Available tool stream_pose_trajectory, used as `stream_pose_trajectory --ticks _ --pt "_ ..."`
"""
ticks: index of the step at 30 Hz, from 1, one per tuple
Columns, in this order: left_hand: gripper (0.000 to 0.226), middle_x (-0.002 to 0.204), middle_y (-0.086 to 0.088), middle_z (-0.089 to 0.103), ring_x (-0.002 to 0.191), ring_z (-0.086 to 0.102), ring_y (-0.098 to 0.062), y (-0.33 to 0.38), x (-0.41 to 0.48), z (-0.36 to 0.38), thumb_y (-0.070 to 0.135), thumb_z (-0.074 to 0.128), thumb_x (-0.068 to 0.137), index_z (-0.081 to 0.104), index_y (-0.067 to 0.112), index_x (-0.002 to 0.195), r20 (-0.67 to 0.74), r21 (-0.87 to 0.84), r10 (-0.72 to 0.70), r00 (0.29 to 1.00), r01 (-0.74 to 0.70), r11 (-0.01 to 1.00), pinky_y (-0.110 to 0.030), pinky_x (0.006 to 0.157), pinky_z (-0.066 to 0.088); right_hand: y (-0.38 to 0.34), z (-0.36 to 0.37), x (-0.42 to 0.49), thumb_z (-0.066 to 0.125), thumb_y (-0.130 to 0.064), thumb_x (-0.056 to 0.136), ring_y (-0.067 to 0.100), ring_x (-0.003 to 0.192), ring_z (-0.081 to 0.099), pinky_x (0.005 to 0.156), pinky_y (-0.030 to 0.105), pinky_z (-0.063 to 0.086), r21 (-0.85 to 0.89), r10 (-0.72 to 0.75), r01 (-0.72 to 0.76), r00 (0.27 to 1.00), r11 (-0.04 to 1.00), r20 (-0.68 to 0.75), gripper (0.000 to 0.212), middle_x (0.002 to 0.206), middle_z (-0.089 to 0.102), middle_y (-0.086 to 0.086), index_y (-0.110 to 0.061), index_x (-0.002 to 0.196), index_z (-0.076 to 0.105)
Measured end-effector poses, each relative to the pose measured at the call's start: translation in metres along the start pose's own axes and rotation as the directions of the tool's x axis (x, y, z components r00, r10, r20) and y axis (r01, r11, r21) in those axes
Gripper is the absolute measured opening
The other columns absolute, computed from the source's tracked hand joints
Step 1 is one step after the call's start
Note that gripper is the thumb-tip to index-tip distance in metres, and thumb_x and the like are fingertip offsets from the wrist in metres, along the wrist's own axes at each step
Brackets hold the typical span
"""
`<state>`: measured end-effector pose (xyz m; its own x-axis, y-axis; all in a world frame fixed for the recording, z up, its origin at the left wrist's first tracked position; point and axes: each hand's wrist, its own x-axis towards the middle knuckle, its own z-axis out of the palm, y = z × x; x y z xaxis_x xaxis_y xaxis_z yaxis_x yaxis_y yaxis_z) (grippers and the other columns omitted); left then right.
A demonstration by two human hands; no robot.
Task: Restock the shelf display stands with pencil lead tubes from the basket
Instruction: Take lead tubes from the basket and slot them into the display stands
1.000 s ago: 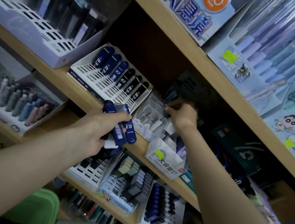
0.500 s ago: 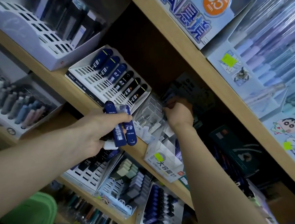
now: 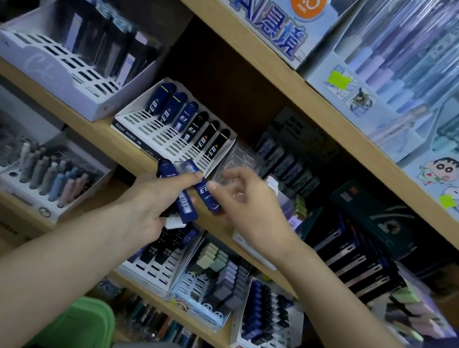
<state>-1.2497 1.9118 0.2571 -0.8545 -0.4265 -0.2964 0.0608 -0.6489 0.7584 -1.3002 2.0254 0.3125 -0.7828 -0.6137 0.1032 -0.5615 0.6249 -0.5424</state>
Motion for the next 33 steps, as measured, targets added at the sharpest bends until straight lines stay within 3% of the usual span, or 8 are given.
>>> stream_pose_trajectory --ticks 2,6,10,14,18,23,27,33 --pt "0.015 0.080 -0.003 0.065 0.062 0.060 -0.012 0.000 -0.004 0.002 0.019 0.073 0.081 0.063 0.014 0.093 -0.003 0.001 0.004 1.000 -0.004 1.000 -0.024 0.046 0.048 -0.004 0.004 -0.005 0.062 -0.025 0.090 0.007 0.060 0.062 0.060 0.019 0.054 0.139 0.035 -0.045 0.997 0.989 0.071 0.025 0.080 0.066 0.007 -0.014 0.112 0.054" --pt "0.013 0.077 0.000 0.066 0.061 0.059 -0.009 0.004 -0.009 -0.002 0.021 0.073 0.081 0.062 0.019 0.088 -0.021 -0.025 0.040 0.999 -0.041 0.999 -0.023 0.047 0.046 -0.007 0.007 -0.001 0.066 -0.016 0.088 0.010 0.060 0.062 0.068 0.029 0.057 0.330 0.057 -0.046 0.998 0.943 -0.026 0.009 0.071 0.065 0.002 -0.018 0.094 0.059" --pt "0.010 0.074 0.004 0.072 0.064 0.063 -0.003 0.010 -0.009 -0.013 0.019 0.070 0.084 0.066 0.019 0.094 0.001 -0.055 0.054 0.999 -0.054 0.997 -0.020 0.049 0.046 -0.014 0.013 0.006 0.065 -0.011 0.088 0.000 0.054 0.056 0.061 0.013 0.051 0.506 0.079 -0.025 0.993 0.862 -0.087 0.006 0.071 0.064 0.000 -0.016 0.090 0.064" --pt "0.008 0.070 0.003 0.068 0.061 0.059 -0.008 0.013 -0.006 -0.034 0.018 0.070 0.084 0.064 0.022 0.080 -0.011 -0.074 0.037 0.999 -0.038 0.997 -0.024 0.054 0.046 -0.029 0.024 0.029 0.062 -0.011 0.090 0.005 0.069 0.062 0.071 0.016 0.053 0.567 0.102 0.016 0.979 0.823 -0.176 0.009 0.086 0.069 0.003 -0.018 0.091 0.066" --pt "0.013 0.061 0.002 0.065 0.056 0.055 -0.012 0.021 0.003 -0.061 0.014 0.066 0.087 0.061 0.021 0.077 -0.074 -0.123 0.021 0.997 -0.030 0.992 -0.026 0.055 0.048 -0.044 0.030 0.075 0.053 -0.009 0.095 0.006 0.073 0.061 0.069 0.013 0.052 0.135 -0.128 0.189 0.922 0.973 -0.365 0.019 0.086 0.065 0.001 -0.009 0.111 0.063" --pt "0.007 0.072 0.000 0.065 0.052 0.056 -0.009 0.028 0.017 -0.092 0.016 0.067 0.087 0.060 0.018 0.088 -0.102 -0.130 0.007 0.995 -0.021 0.991 -0.019 0.041 0.047 -0.049 0.040 0.129 0.047 -0.007 0.097 0.022 0.082 0.056 0.068 0.035 0.048 -0.376 -0.298 0.174 0.905 0.910 -0.303 0.022 0.108 0.061 0.017 -0.006 0.117 0.058" --pt "0.009 0.074 0.002 0.065 0.061 0.055 -0.011 0.030 0.028 -0.109 0.019 0.069 0.084 0.061 0.019 0.087 -0.112 -0.134 0.005 0.994 -0.020 0.991 -0.027 0.053 0.046 -0.048 0.045 0.142 0.046 -0.003 0.097 0.025 0.100 0.060 0.085 0.046 0.052 -0.457 -0.241 0.115 0.944 0.882 -0.227 0.026 0.113 0.060 0.013 -0.008 0.121 0.055" --pt "0.012 0.074 0.002 0.065 0.058 0.056 -0.009 0.033 0.036 -0.114 0.020 0.070 0.084 0.061 0.021 0.093 -0.094 -0.158 -0.003 0.996 -0.012 0.987 -0.021 0.045 0.048 -0.051 0.039 0.140 0.046 -0.004 0.097 0.024 0.096 0.059 0.082 0.042 0.053 -0.493 -0.221 0.115 0.961 0.862 -0.163 0.027 0.110 0.059 0.014 -0.007 0.124 0.051"
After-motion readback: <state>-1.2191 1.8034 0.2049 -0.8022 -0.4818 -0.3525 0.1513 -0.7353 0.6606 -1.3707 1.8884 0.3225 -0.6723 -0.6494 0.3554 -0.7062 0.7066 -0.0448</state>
